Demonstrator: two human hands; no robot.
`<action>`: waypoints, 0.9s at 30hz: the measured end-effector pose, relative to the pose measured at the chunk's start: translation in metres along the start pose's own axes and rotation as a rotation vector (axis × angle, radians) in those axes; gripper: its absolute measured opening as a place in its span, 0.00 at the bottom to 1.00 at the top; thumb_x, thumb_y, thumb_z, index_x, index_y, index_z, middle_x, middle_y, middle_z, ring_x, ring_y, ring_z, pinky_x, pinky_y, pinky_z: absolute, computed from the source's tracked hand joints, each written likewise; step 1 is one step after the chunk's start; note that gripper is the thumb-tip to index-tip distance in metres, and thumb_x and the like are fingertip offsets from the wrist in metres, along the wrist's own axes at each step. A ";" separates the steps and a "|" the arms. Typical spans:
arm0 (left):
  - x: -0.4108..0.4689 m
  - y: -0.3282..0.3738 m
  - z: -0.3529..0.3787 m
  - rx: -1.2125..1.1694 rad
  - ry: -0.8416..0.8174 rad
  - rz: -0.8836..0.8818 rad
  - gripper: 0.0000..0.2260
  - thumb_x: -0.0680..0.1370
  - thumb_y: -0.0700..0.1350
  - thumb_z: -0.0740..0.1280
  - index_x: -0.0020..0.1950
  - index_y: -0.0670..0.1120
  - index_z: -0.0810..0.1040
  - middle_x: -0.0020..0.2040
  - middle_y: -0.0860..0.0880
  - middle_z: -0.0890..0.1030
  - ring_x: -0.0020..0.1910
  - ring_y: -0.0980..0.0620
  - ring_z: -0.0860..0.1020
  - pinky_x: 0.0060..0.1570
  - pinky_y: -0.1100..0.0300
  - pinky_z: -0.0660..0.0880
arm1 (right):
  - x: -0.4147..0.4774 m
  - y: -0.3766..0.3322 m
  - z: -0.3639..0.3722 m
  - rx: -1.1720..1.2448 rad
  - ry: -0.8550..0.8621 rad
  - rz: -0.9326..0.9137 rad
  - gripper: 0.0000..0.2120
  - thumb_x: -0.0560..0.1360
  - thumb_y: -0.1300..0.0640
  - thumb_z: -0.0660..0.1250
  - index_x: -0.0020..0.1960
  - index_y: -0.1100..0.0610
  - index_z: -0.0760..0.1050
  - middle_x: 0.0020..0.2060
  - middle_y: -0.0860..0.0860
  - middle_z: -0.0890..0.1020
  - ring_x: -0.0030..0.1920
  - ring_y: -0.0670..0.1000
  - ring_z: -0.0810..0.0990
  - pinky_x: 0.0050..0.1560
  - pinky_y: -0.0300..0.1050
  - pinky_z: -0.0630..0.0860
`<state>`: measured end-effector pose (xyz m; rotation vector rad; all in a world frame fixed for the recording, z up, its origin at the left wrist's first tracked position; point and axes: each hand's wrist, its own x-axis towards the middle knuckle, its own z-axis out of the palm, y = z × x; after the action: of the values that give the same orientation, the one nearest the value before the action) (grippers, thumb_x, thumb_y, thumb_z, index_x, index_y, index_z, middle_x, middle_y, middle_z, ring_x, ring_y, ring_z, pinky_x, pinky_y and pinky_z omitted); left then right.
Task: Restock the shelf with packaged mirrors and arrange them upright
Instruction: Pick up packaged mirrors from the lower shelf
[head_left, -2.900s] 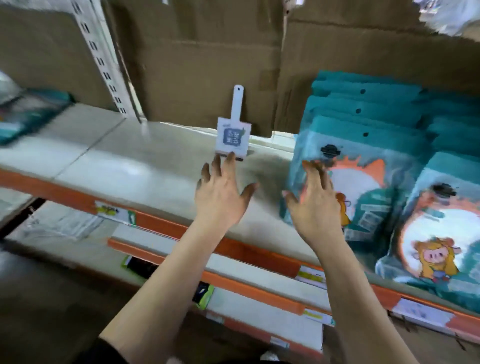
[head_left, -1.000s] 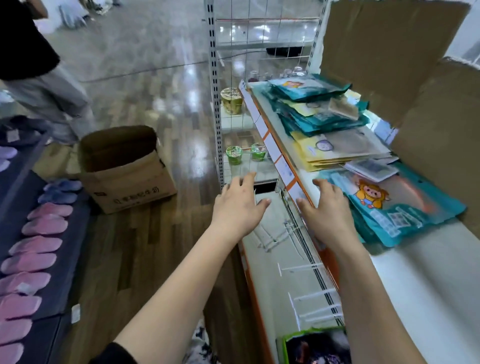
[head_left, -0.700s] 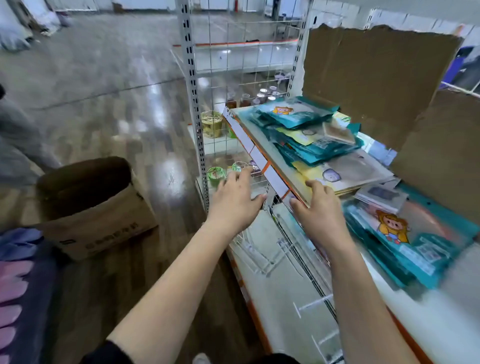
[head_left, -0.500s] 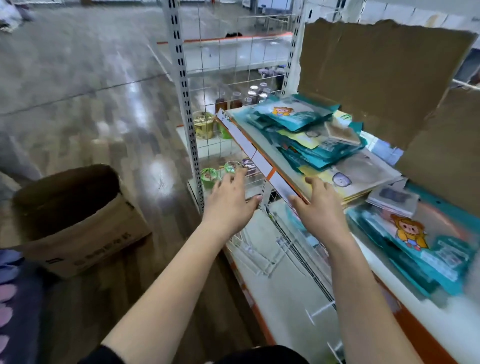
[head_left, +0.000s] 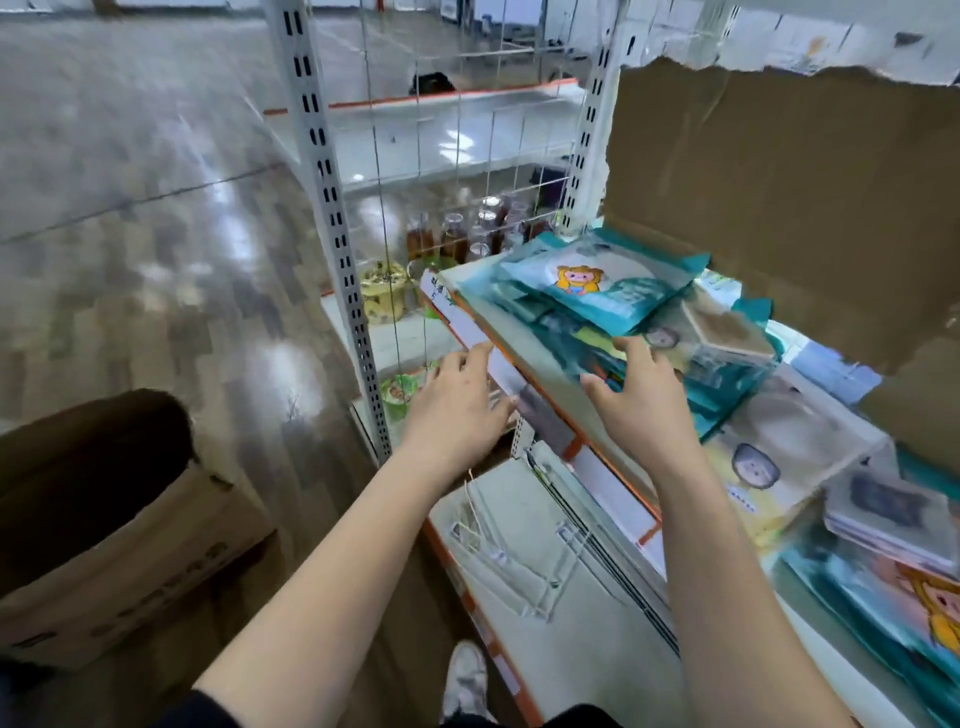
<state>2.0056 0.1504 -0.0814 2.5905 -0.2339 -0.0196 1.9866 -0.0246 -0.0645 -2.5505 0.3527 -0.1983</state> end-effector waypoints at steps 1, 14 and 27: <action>0.011 -0.004 -0.001 -0.004 -0.007 -0.003 0.28 0.78 0.54 0.62 0.75 0.50 0.57 0.70 0.44 0.65 0.68 0.41 0.66 0.64 0.47 0.67 | 0.011 -0.004 0.004 0.006 -0.004 0.000 0.25 0.76 0.48 0.63 0.70 0.55 0.62 0.66 0.59 0.70 0.66 0.60 0.67 0.62 0.56 0.68; 0.155 0.000 -0.014 -0.022 -0.016 0.058 0.28 0.78 0.56 0.62 0.74 0.50 0.57 0.69 0.44 0.67 0.67 0.42 0.68 0.62 0.47 0.68 | 0.124 -0.008 0.008 0.026 0.001 0.212 0.23 0.77 0.50 0.62 0.70 0.54 0.63 0.65 0.59 0.68 0.64 0.61 0.68 0.60 0.51 0.67; 0.271 0.001 -0.003 -0.061 -0.245 0.255 0.26 0.77 0.53 0.64 0.72 0.45 0.64 0.64 0.41 0.74 0.60 0.42 0.73 0.54 0.55 0.70 | 0.170 -0.012 0.015 0.119 0.098 0.489 0.19 0.77 0.48 0.62 0.66 0.53 0.66 0.59 0.53 0.76 0.57 0.55 0.74 0.61 0.56 0.71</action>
<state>2.2730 0.1048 -0.0693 2.4761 -0.6409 -0.2492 2.1545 -0.0568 -0.0593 -2.2621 0.9547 -0.1520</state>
